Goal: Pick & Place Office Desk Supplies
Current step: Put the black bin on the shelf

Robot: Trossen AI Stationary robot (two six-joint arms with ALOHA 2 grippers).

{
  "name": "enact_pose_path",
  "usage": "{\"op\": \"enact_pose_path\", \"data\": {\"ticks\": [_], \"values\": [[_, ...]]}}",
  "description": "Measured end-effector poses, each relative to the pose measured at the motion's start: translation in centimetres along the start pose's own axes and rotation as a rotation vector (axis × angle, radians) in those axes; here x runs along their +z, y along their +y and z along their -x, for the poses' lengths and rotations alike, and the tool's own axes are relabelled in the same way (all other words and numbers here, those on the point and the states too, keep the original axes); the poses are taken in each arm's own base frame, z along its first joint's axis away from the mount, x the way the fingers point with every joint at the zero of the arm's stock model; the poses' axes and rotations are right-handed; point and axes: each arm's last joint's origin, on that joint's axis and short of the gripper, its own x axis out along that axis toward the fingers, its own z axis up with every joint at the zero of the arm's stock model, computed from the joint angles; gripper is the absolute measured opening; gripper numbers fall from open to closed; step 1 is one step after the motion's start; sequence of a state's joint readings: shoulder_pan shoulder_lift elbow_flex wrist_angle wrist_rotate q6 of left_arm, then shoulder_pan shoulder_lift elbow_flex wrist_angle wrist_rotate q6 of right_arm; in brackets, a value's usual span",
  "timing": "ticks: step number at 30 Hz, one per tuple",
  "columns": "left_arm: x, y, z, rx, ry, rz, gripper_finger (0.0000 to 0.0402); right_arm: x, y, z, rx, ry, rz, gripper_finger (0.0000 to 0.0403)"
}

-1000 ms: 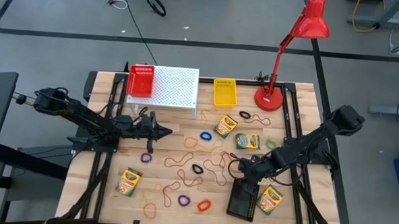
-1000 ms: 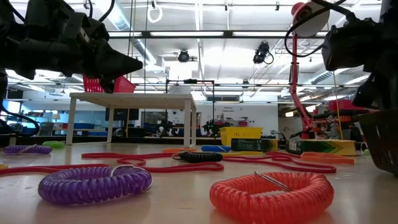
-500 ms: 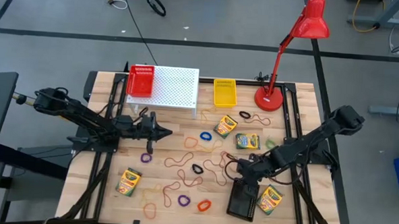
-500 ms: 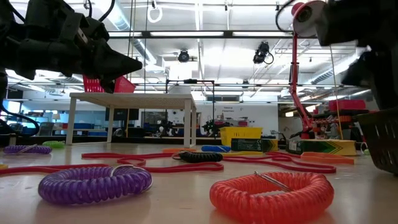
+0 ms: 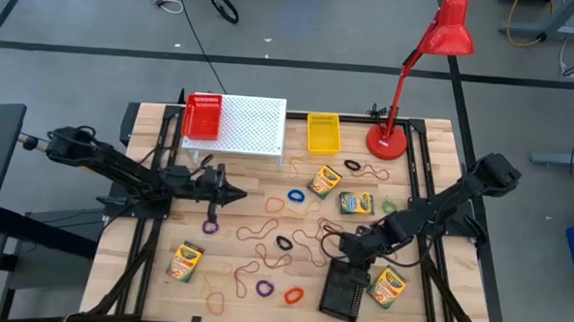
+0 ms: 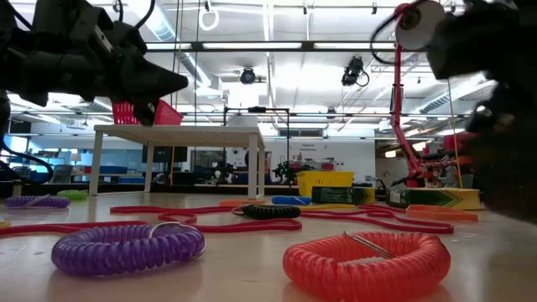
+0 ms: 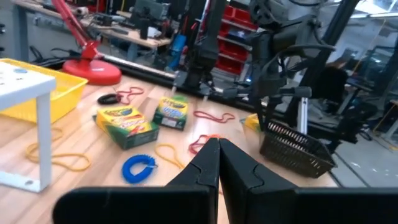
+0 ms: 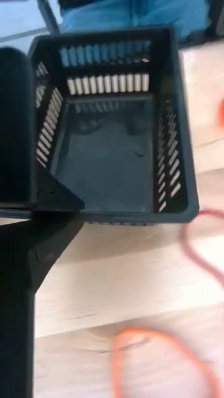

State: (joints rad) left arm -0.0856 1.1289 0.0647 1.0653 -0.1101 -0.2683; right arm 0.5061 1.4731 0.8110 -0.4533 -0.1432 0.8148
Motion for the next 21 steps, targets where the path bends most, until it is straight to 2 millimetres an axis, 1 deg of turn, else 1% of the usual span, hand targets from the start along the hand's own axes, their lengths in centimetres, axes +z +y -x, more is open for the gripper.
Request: {"op": "enact_pose_path", "data": {"ticks": [3, 5, 7, 10, 13, 16, 18, 21], "values": [[0.5, -0.1, 0.2, -0.007, -0.033, -0.033, 0.0009, 1.8, 0.6, 1.4, 0.017, -0.037, 0.019, 0.0022], [0.9, -0.2, 0.4, -0.013, -0.056, -0.052, 0.0009, 3.5, 0.9, 2.8, 0.022, -0.085, 0.054, 0.0014], [1.3, -0.3, 0.7, -0.015, -0.068, -0.076, 0.0009, 5.5, 0.7, 4.2, 0.026, -0.143, 0.089, 0.0011], [1.7, -0.3, 1.3, 0.007, -0.067, -0.104, 0.0009, 8.6, -0.3, 6.9, 0.017, -0.237, 0.136, 0.0013], [2.1, -0.1, 2.0, 0.063, -0.059, -0.122, 0.0009, 11.9, -2.2, 8.4, -0.027, -0.311, 0.168, 0.0011], [2.5, 0.0, 2.8, 0.108, -0.067, -0.139, 0.0009, 15.4, -4.2, 8.5, -0.072, -0.342, 0.199, 0.0011], [2.8, 0.0, 3.3, 0.116, -0.077, -0.154, 0.0009, 17.9, -5.4, 7.8, -0.086, -0.334, 0.221, 0.0011], [2.9, 0.1, 4.1, 0.140, -0.068, -0.169, 0.0009, 21.1, -6.6, 6.1, -0.067, -0.308, 0.272, 0.0011]]}}
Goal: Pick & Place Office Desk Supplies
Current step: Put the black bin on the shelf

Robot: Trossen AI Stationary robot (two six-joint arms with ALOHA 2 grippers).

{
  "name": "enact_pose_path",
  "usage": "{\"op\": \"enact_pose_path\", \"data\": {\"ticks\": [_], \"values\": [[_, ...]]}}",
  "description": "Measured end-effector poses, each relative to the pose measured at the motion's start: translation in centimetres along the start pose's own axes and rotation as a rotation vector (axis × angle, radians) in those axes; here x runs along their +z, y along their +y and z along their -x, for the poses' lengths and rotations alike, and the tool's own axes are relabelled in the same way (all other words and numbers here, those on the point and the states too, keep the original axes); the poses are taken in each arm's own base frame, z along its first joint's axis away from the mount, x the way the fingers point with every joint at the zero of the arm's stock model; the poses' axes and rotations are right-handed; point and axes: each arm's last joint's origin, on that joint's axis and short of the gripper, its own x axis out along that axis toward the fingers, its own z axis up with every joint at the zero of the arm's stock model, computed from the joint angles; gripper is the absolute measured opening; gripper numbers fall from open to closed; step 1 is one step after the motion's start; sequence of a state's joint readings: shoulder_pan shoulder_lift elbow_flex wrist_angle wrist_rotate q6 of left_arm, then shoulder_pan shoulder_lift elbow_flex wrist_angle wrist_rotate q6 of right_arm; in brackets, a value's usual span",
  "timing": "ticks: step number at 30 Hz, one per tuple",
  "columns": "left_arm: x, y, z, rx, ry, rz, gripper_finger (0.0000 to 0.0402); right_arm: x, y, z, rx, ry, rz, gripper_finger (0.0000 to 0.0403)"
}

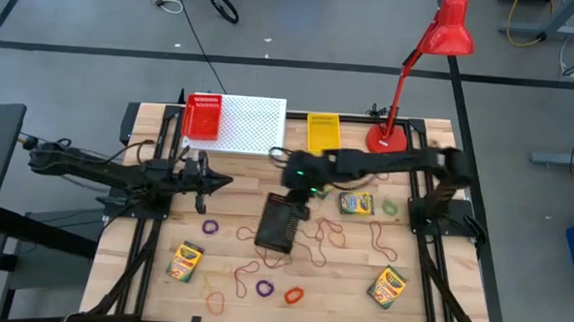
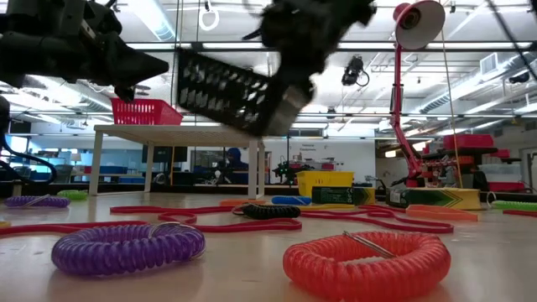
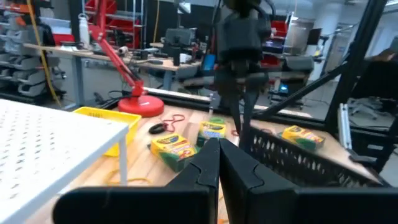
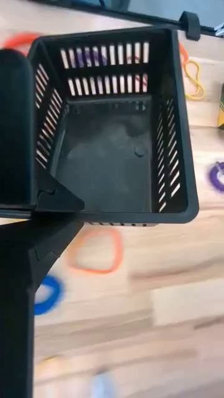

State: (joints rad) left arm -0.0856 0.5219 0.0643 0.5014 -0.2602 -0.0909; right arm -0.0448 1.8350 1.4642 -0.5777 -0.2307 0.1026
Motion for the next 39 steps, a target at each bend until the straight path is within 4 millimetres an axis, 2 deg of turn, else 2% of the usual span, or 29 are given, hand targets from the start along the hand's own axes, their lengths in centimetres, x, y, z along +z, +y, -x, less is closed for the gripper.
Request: {"op": "enact_pose_path", "data": {"ticks": [5, 8, 13, 16, 22, 29, 33, 36, 39], "values": [[-0.3, 0.4, 1.2, 0.022, 0.052, -0.030, 0.0009, 3.0, -1.5, -4.2, 0.032, 0.016, 0.100, 0.0011], [-0.5, 0.6, 1.6, 0.042, 0.082, -0.040, 0.0009, 4.2, -2.0, -6.1, 0.030, 0.026, 0.154, 0.0011], [-0.8, 0.7, 1.9, 0.045, 0.109, -0.042, 0.0009, 4.4, -3.4, -9.2, -0.018, 0.056, 0.201, 0.0012], [-0.9, 0.7, 2.0, 0.046, 0.117, -0.043, 0.0009, 4.2, -4.3, -10.1, -0.042, 0.054, 0.213, 0.0012], [-0.9, 0.7, 1.9, 0.039, 0.120, -0.037, 0.0009, 4.5, -4.8, -10.3, -0.122, 0.027, 0.279, 0.0022], [-0.7, 0.6, 1.9, 0.014, 0.097, -0.027, 0.0009, 4.9, -5.0, -10.3, -0.193, 0.006, 0.336, 0.0063], [-0.6, 0.6, 1.9, 0.017, 0.085, 0.054, 0.0009, 5.0, -5.0, -10.2, -0.233, -0.003, 0.325, 0.0085], [-0.6, 0.5, 1.8, 0.011, 0.091, 0.075, 0.0009, 5.6, -4.1, -9.0, -0.264, -0.030, 0.348, 0.0100], [-0.7, 0.5, 1.8, 0.013, 0.105, 0.072, 0.0009, 6.2, -2.9, -6.7, -0.295, -0.041, 0.375, 0.0110]]}}
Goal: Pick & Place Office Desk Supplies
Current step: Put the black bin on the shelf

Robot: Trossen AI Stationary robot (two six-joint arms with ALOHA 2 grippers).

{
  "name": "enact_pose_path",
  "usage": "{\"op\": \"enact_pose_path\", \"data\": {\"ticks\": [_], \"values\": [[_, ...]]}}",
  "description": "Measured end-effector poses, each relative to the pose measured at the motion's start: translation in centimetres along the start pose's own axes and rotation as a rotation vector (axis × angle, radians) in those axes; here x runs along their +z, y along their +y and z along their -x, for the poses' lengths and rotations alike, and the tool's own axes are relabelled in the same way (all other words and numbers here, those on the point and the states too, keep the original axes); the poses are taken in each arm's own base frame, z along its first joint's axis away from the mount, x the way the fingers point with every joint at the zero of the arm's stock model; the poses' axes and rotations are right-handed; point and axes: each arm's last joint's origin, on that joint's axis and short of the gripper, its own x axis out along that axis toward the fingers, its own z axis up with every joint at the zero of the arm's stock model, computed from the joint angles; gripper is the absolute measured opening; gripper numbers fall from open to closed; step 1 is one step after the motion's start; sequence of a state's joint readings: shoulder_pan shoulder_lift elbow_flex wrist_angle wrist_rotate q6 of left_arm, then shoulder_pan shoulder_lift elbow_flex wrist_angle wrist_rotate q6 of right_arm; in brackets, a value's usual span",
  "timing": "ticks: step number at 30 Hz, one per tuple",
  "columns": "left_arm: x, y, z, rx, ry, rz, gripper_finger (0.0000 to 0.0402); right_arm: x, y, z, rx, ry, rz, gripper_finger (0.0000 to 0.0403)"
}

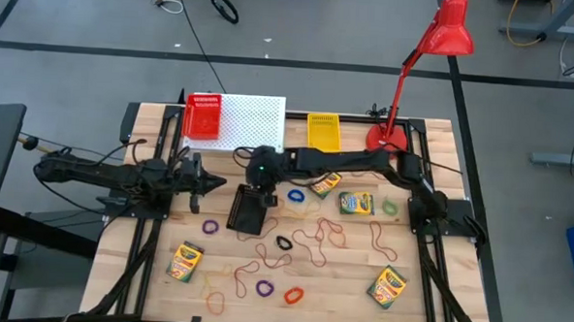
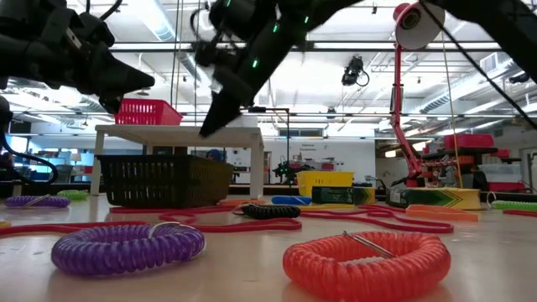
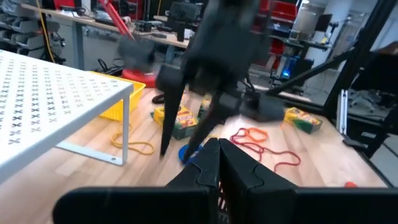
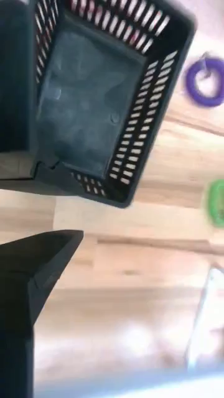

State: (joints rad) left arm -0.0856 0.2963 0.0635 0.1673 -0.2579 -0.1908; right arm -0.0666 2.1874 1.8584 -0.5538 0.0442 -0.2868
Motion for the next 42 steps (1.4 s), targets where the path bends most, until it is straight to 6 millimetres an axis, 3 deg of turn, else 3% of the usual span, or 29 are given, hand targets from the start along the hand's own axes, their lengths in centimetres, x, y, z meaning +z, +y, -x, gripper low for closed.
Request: {"op": "enact_pose_path", "data": {"ticks": [3, 6, 9, 15, 20, 30, 35, 42], "values": [[-0.1, 0.0, -0.1, 0.002, 0.011, -0.023, 0.0009, 0.6, 0.7, 2.9, -0.010, 0.032, 0.020, 0.0104], [-0.2, -0.1, -0.2, -0.017, 0.022, -0.038, 0.0009, 0.8, 1.7, 5.4, 0.010, 0.064, 0.042, 0.0071], [-0.1, -0.3, -0.4, -0.052, 0.014, 0.000, 0.0009, 0.4, 3.0, 5.9, 0.035, 0.050, 0.065, 0.0018], [-0.6, -0.3, -0.7, -0.064, 0.068, 0.045, 0.0009, -3.4, 6.0, 5.3, 0.040, -0.105, 0.016, 0.0014], [-0.9, -0.4, -1.2, -0.045, 0.135, 0.067, 0.0009, -7.7, 7.9, 6.6, 0.038, -0.276, -0.107, 0.0006], [2.5, -2.4, -3.9, 0.014, 0.358, 0.026, 0.0008, -16.0, 9.7, 8.6, -0.107, -0.575, -0.307, 0.0005], [4.2, -4.4, -5.8, 0.025, 0.559, -0.019, 0.0025, -18.0, 10.0, 8.4, -0.101, -0.579, -0.335, 0.0007], [5.0, -8.0, -9.5, -0.003, 0.711, -0.087, 0.0063, -18.3, 10.1, 8.4, -0.105, -0.573, -0.334, 0.0005]]}}
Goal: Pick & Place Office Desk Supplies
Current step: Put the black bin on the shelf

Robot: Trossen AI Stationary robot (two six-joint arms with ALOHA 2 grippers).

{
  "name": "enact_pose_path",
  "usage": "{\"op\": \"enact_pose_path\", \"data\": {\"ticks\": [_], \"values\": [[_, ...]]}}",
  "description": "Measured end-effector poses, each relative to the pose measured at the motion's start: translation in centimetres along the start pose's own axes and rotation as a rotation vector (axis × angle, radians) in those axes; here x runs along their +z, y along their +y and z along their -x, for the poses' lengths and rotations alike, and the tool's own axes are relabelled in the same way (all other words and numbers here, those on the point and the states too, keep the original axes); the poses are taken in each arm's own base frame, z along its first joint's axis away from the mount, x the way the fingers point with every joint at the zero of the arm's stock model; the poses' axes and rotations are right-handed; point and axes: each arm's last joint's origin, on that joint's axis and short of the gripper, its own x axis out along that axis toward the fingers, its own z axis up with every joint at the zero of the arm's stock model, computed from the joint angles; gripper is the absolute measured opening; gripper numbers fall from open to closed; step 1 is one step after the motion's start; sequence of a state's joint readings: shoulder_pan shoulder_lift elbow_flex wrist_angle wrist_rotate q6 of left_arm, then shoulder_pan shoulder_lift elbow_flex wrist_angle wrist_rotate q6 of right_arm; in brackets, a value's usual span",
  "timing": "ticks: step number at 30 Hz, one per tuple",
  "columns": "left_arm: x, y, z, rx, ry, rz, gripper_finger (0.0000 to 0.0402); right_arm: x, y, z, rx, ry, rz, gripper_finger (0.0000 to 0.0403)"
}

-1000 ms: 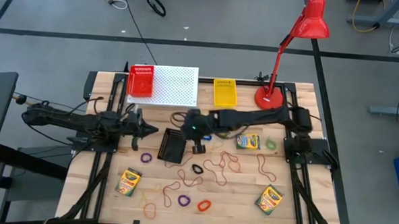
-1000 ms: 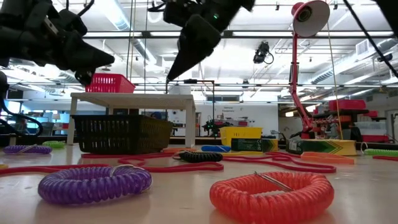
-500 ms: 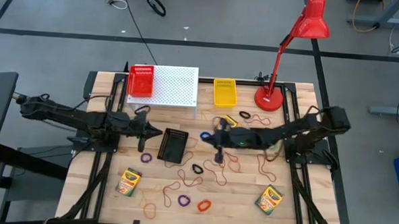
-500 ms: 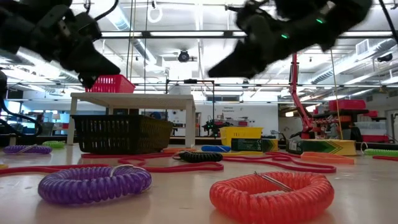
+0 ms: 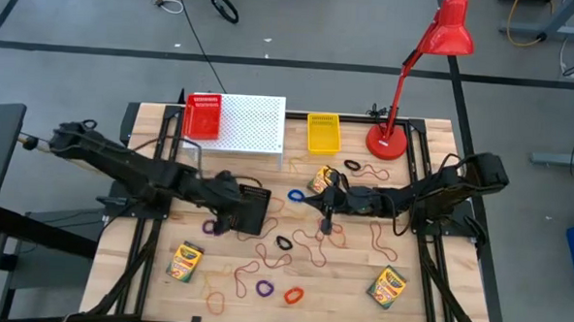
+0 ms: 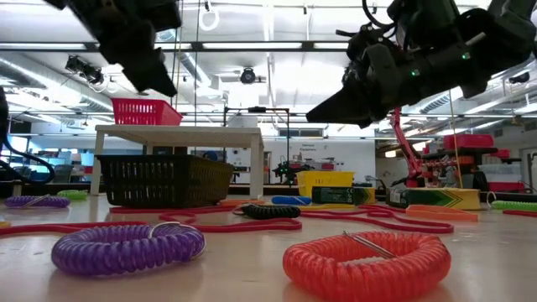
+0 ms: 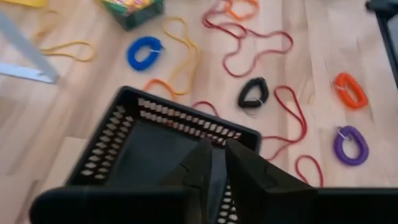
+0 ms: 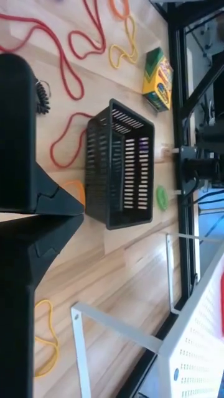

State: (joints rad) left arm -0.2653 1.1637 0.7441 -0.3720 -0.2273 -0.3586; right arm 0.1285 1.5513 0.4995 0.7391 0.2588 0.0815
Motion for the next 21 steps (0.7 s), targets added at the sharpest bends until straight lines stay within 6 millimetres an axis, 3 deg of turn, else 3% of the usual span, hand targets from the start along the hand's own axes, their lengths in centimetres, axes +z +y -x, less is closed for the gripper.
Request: {"op": "enact_pose_path", "data": {"ticks": [12, 21], "values": [[1.6, -5.5, -4.4, 0.026, 0.309, -0.151, 0.0137, -0.2, 1.5, 0.4, 0.051, 0.000, 0.063, 0.0007], [-0.1, -6.4, -7.0, 0.085, 0.413, -0.165, 0.0166, -0.2, 1.9, 0.5, 0.067, 0.005, 0.096, 0.0011]]}}
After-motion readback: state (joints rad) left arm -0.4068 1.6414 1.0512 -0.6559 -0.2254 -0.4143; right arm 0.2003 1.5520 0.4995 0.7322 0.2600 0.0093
